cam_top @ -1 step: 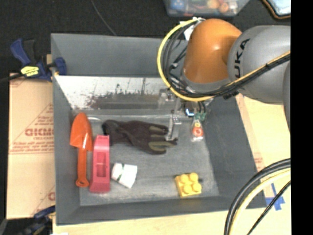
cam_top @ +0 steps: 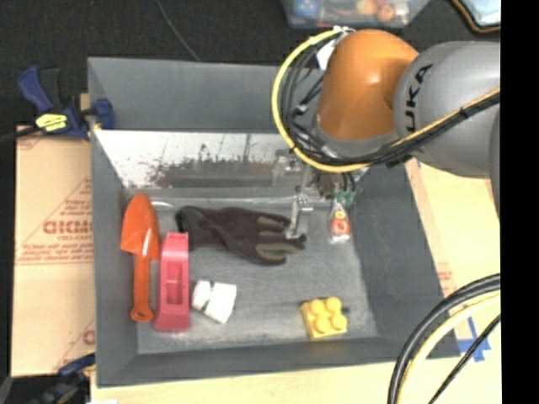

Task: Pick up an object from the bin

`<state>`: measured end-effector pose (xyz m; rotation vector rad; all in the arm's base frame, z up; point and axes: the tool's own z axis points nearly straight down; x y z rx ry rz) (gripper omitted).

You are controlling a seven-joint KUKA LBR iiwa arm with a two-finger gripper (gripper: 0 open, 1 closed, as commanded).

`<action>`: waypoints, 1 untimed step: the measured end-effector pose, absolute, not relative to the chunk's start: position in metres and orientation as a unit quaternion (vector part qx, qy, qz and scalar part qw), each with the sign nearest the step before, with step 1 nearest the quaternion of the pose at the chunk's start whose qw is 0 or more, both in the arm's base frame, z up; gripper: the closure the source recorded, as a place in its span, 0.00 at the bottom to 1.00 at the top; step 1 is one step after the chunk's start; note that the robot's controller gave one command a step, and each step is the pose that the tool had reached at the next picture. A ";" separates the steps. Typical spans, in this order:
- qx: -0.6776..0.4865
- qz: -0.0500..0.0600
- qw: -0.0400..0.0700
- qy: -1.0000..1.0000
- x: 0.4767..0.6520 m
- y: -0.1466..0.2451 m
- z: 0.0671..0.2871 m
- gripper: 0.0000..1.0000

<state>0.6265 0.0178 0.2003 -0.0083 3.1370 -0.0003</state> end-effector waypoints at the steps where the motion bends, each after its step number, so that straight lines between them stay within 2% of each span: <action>1: 0.019 0.001 0.002 1.000 0.630 0.032 0.071 0.00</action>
Offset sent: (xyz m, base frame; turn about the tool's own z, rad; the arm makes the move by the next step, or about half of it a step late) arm 0.0078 0.0162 -0.0731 0.1930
